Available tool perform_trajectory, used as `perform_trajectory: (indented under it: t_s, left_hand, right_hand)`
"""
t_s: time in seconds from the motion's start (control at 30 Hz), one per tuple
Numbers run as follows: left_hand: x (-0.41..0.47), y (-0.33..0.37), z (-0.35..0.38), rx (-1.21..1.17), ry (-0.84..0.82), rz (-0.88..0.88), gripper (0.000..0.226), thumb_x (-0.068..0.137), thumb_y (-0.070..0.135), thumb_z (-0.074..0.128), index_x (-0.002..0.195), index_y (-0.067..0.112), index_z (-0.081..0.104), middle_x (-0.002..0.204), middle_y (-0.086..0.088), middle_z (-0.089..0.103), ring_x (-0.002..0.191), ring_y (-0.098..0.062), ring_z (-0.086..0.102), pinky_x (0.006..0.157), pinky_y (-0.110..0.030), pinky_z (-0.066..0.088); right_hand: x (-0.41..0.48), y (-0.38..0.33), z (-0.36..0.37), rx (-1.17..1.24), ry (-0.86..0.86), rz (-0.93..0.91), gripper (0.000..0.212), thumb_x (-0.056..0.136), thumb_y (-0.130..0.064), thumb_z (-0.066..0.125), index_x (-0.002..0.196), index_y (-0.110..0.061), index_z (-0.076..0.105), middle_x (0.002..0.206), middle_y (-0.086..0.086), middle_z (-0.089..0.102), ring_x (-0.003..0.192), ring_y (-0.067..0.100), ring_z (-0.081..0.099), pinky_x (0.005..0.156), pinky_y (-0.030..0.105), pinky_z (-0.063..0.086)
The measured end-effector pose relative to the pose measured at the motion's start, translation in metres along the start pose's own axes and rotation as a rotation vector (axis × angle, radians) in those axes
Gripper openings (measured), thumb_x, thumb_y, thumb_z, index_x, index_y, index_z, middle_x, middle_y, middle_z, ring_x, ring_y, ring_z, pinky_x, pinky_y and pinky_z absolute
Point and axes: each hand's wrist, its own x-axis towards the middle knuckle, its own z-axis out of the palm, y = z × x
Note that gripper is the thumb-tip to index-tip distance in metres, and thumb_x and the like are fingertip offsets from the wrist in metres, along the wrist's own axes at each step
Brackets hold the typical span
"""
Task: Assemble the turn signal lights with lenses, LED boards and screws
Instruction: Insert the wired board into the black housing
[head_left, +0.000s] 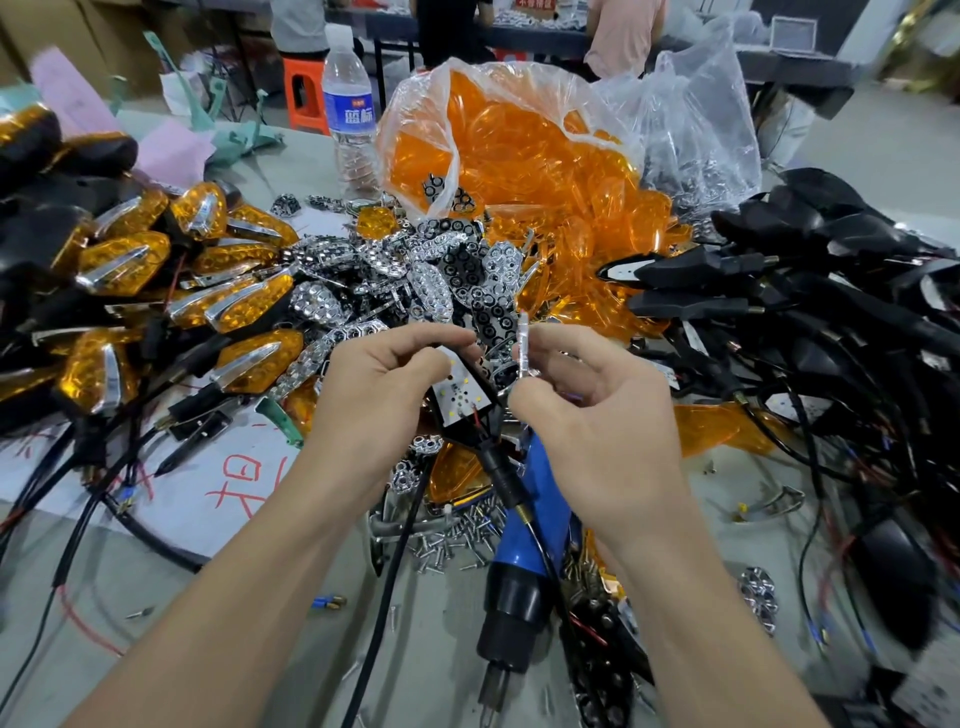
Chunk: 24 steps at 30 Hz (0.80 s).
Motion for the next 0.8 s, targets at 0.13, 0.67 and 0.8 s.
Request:
perform_trajectory:
  t_s: [0.13,0.67,0.8]
  left_hand:
    - [0.001,0.002,-0.001,-0.007,0.008,0.014,0.04,0.094,-0.005,0.057,0.085,0.023,0.085,0.086,-0.001,0.08,0.069,-0.011,0.072,0.053,-0.026,0.057]
    - [-0.002,0.005,-0.002,-0.21,-0.065,-0.212,0.024,0.08,0.014,0.075,0.102,0.011,0.083,0.103,-0.013,0.08,0.087,-0.022,0.078,0.061,-0.027,0.06]
    - [-0.004,0.006,-0.007,-0.24,-0.087,-0.203,0.031,0.098,0.009,0.052,0.105,0.008,0.082,0.106,-0.016,0.079,0.086,-0.026,0.074,0.057,-0.029,0.058]
  right_hand:
    - [-0.01,-0.007,0.007,-0.036,0.089,-0.233,0.029,0.075,-0.029,0.072,0.098,-0.047,0.073,0.095,-0.028,0.076,0.093,-0.003,0.073,0.079,0.014,0.057]
    - [-0.019,0.012,0.037,-0.553,0.154,-0.287,0.024,0.085,-0.053,0.061,0.106,-0.042,0.06,0.076,-0.024,0.062,0.079,-0.015,0.056,0.052,0.005,0.039]
    - [-0.018,0.015,0.037,-0.616,0.191,-0.298,0.025,0.084,-0.054,0.059,0.102,-0.035,0.06,0.066,-0.014,0.058,0.076,-0.016,0.055,0.048,0.006,0.037]
